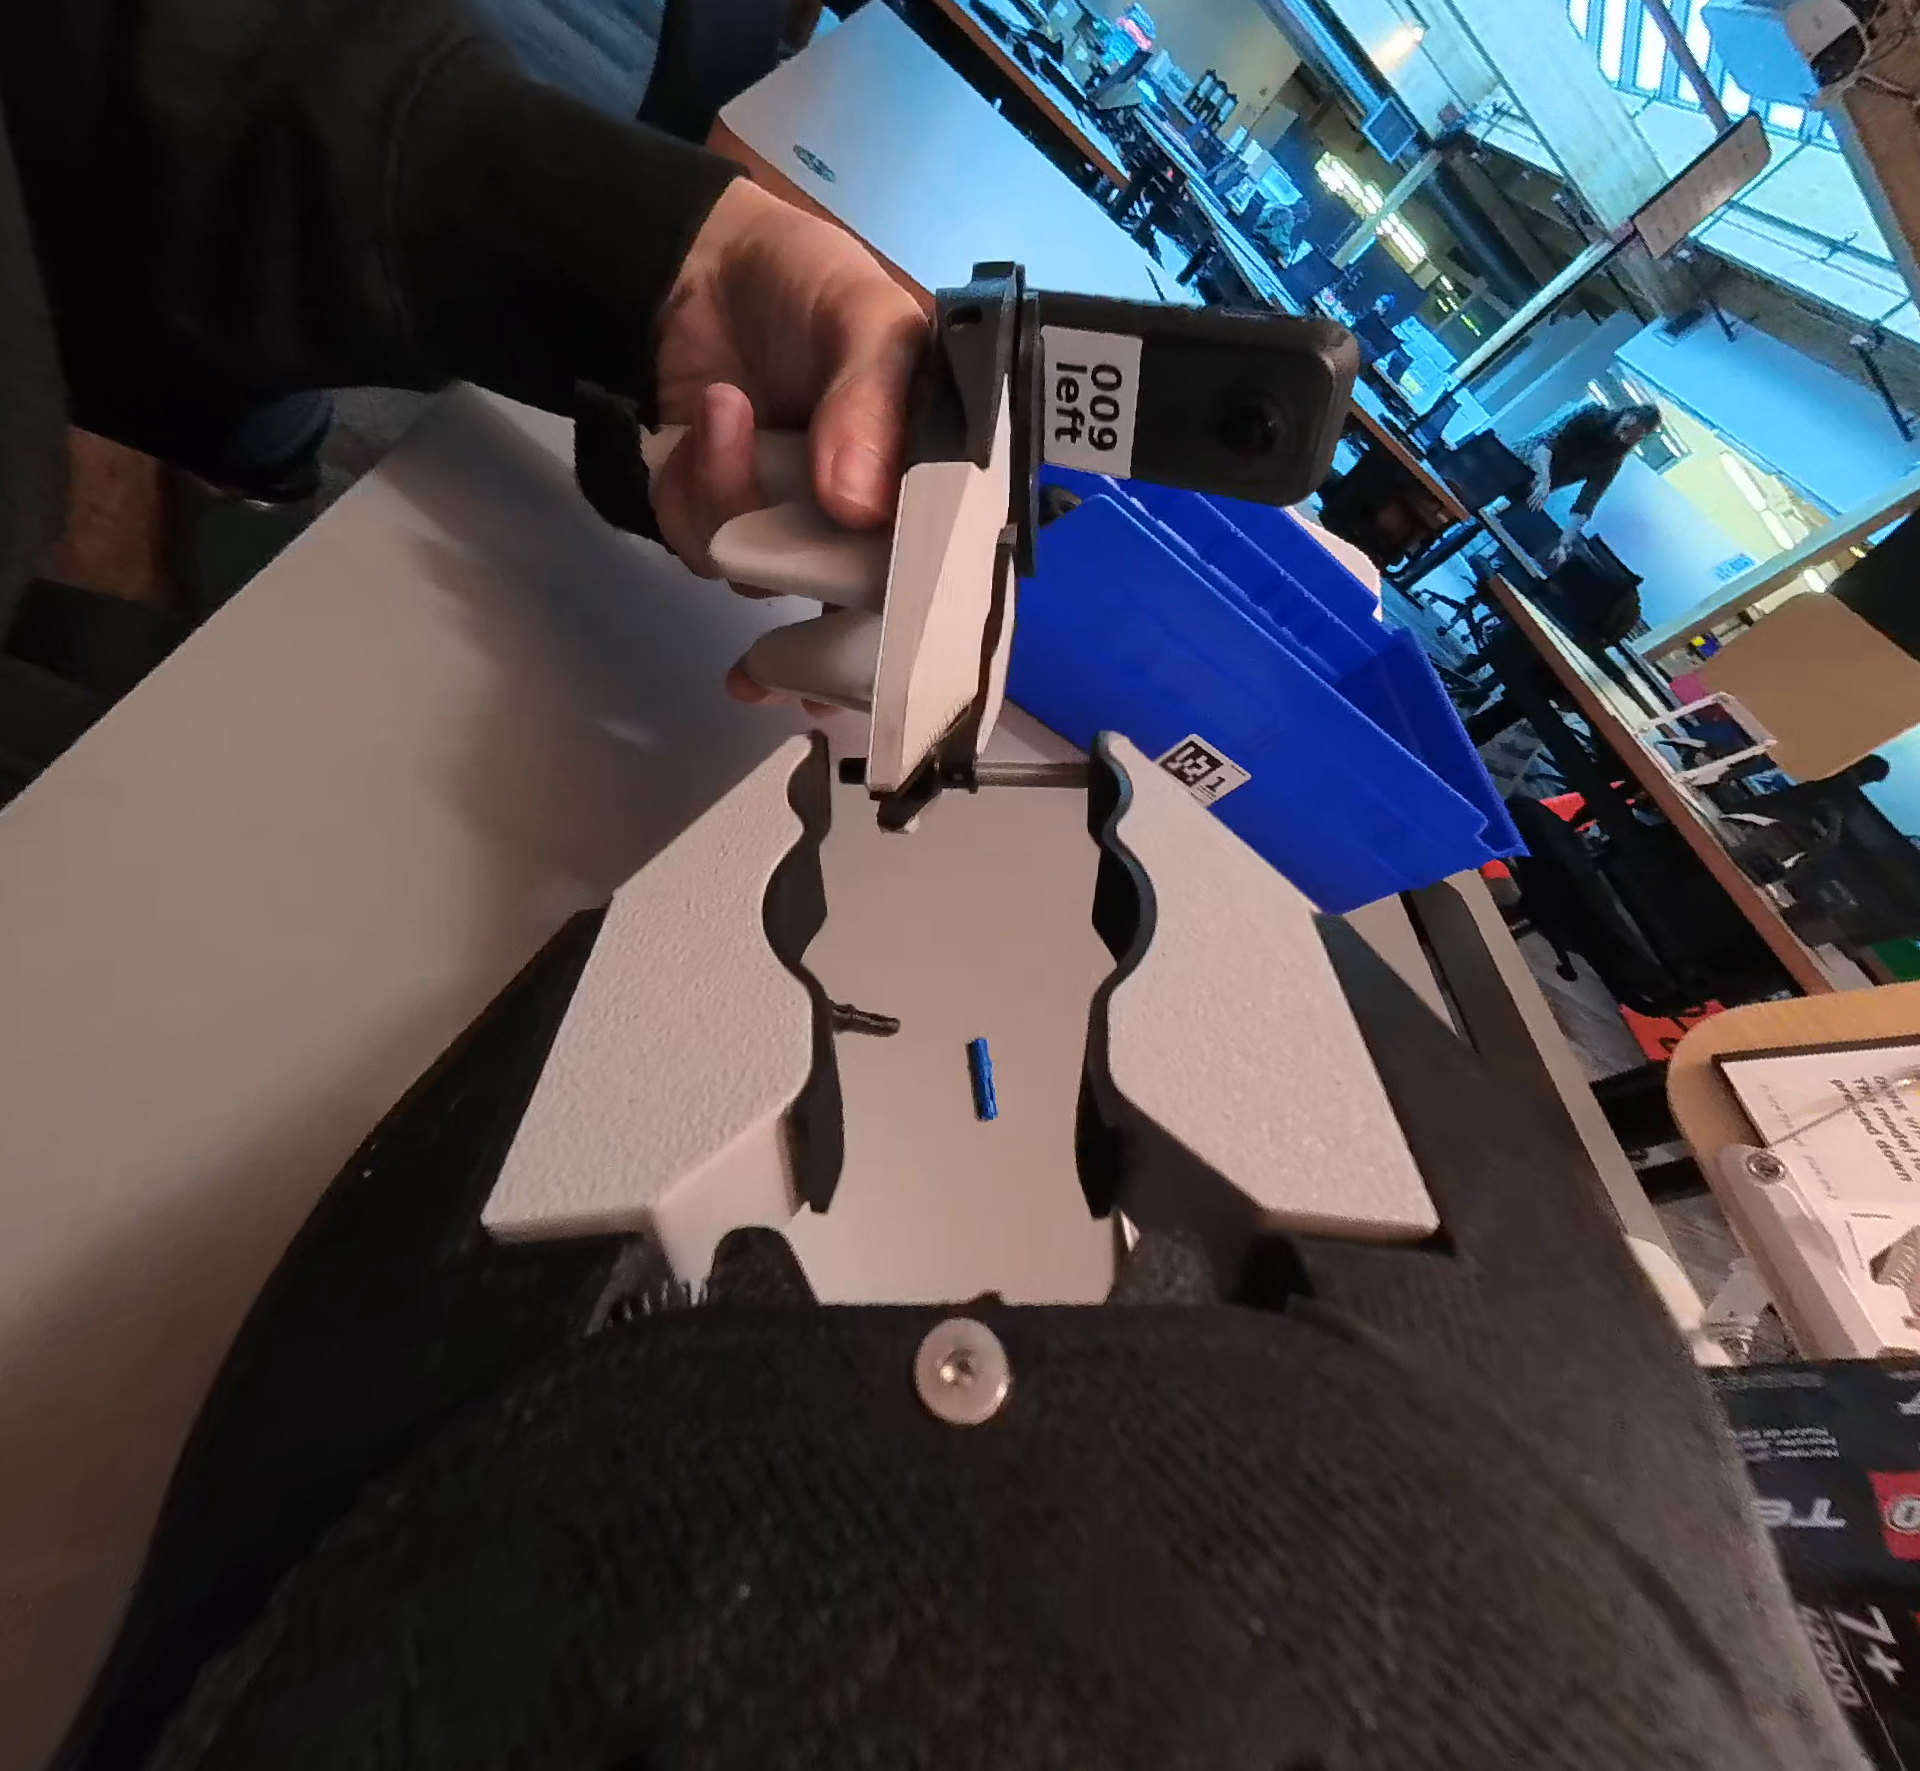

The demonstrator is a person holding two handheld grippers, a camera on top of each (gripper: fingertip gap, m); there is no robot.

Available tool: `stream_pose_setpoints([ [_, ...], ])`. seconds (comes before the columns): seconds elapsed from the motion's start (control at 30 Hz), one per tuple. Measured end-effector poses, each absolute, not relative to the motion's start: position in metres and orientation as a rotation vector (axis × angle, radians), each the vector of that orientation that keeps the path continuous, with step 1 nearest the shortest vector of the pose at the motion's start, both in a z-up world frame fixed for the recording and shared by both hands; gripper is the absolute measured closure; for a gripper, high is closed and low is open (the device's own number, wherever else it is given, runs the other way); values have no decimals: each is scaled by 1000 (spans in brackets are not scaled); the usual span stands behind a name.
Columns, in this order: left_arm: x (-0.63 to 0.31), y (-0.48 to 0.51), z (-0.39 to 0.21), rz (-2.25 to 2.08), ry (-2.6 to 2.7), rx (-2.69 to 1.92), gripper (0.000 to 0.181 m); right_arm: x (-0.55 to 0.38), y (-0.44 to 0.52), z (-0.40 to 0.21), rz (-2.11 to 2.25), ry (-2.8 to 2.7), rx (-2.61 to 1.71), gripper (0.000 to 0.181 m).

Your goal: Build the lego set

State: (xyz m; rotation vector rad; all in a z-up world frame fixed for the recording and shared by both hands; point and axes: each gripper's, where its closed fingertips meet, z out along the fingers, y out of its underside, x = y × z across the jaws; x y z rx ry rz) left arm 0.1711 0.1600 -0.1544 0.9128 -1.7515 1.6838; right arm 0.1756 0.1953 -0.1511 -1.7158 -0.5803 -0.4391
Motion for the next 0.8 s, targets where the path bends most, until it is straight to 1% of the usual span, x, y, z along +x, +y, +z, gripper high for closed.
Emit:
stream_pose_setpoints([
  [0.33, 169, 156, -150, 1689, -1700, 881, 179, 176, 195, -151, -421, -574, -1712, 135],
  [0.8, 174, 158, -152, 1695, -1648, 906, 179, 185, 197, -156, -514, -582, -1762, 134],
])
